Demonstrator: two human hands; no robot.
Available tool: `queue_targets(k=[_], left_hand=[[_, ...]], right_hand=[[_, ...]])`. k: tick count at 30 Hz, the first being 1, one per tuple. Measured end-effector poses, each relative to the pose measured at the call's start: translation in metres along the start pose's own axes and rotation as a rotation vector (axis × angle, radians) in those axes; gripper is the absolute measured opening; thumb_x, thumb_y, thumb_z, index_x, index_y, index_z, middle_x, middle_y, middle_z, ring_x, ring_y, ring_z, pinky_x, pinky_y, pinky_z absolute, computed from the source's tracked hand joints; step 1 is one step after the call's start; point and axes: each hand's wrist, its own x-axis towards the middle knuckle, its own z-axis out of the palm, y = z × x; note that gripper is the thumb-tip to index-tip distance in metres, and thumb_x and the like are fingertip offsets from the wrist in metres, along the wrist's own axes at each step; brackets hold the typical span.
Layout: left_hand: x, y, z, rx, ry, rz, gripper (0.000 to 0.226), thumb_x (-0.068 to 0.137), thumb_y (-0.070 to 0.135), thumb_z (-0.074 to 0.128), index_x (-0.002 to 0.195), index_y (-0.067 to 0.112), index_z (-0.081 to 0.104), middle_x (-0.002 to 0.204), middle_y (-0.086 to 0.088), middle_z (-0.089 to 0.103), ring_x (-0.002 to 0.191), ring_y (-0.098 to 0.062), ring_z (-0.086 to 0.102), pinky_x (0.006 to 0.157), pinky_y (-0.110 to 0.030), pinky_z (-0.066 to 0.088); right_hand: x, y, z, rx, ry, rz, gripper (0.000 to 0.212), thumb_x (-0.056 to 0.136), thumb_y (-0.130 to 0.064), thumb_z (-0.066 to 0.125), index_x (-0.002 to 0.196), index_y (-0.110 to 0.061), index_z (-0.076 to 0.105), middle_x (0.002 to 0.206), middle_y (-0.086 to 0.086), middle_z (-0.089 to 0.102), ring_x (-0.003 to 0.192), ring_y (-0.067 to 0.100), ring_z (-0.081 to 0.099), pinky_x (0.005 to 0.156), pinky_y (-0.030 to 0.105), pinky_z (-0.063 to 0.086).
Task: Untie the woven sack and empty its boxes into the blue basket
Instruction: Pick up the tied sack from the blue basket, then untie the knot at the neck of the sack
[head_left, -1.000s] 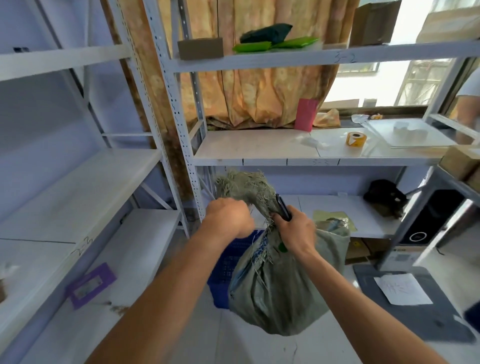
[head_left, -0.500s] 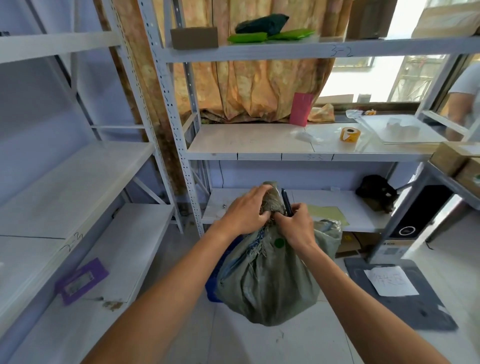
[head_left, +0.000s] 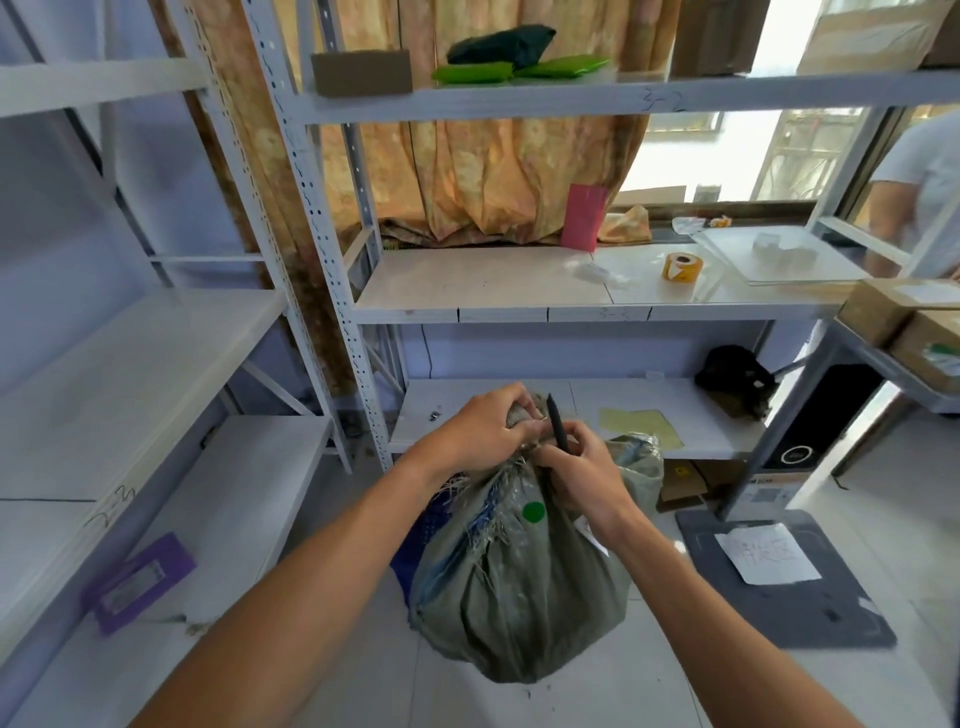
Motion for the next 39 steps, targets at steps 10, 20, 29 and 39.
queue_targets(k=[10, 20, 29, 39], left_hand=[[-0.013, -0.017, -0.003, -0.310, 0.091, -0.024, 0.016, 0.093, 0.039, 0.068, 0.102, 0.025, 0.067, 0.109, 0.013, 0.065, 0.107, -0.007, 0.059, 0.088, -0.027, 0.041], [-0.033, -0.028, -0.005, 0.762, 0.173, 0.123, 0.057, 0.091, 0.053, 0.063, 0.140, 0.023, 0.056, 0.155, -0.005, 0.040, 0.141, -0.026, 0.036, 0.115, -0.045, 0.033], [-0.042, -0.035, 0.013, 0.150, -0.095, -0.074, 0.027, 0.102, 0.036, 0.040, 0.100, 0.019, 0.061, 0.094, 0.001, 0.064, 0.090, -0.021, 0.059, 0.077, -0.041, 0.048], [-0.053, -0.053, 0.019, -0.304, -0.390, -0.329, 0.057, 0.094, 0.064, 0.048, 0.130, 0.024, 0.067, 0.124, 0.013, 0.067, 0.114, 0.000, 0.058, 0.104, -0.021, 0.039]], right_hand=[[0.001, 0.001, -0.008, -0.078, -0.062, -0.073, 0.020, 0.088, -0.018, 0.075, 0.095, 0.000, 0.069, 0.053, -0.010, 0.053, 0.043, 0.000, 0.045, 0.046, 0.010, 0.035], [0.005, 0.011, 0.011, -0.329, -0.100, -0.044, 0.029, 0.083, -0.022, 0.078, 0.088, 0.003, 0.065, 0.064, 0.002, 0.054, 0.057, 0.014, 0.047, 0.060, 0.031, 0.039], [-0.001, 0.000, 0.010, -0.354, -0.219, -0.054, 0.013, 0.086, -0.011, 0.073, 0.093, -0.001, 0.069, 0.069, 0.002, 0.058, 0.060, 0.008, 0.052, 0.061, 0.019, 0.043], [-0.012, -0.004, 0.002, -0.313, -0.324, 0.012, 0.018, 0.088, -0.001, 0.069, 0.105, -0.002, 0.066, 0.074, -0.005, 0.065, 0.055, -0.004, 0.058, 0.054, 0.008, 0.042]])
